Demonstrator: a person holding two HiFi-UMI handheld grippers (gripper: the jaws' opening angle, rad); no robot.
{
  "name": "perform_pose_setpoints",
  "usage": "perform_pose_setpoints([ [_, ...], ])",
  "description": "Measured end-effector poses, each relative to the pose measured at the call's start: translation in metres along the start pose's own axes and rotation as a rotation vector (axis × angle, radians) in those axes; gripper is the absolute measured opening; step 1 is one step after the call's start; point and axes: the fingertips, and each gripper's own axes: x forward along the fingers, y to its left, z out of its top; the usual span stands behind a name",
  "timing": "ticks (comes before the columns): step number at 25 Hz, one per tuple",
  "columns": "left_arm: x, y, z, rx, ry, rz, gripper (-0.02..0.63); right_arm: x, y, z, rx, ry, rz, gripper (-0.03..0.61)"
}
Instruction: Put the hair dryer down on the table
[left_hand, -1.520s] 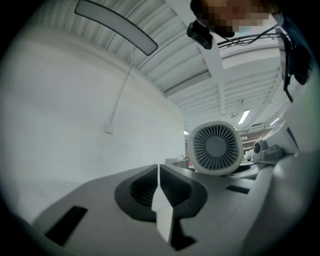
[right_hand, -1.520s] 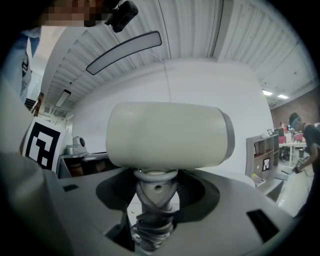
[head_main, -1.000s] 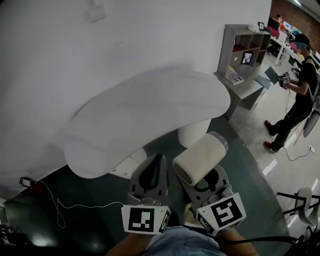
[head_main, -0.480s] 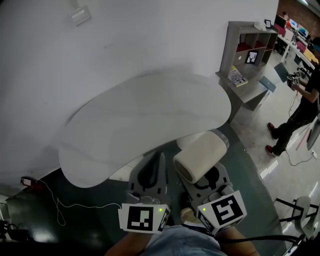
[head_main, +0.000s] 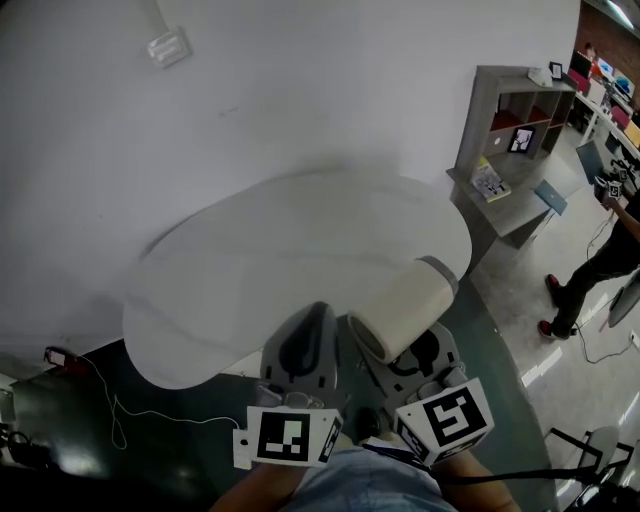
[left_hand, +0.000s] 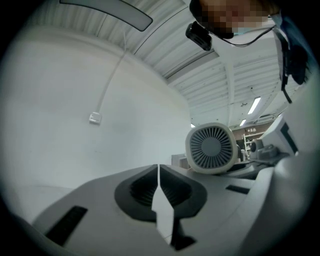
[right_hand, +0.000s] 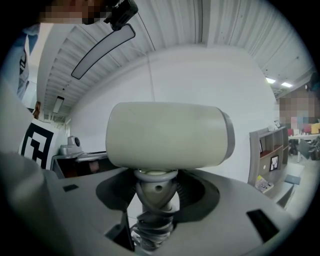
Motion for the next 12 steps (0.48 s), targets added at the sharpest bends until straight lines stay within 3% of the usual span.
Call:
perform_pose_setpoints([
  [12, 0.046, 0.066, -0.018, -0.041, 0.008, 0.072, 0.017, 0.082, -0.014, -0.002, -0.013, 0.037, 0.041, 0.229],
])
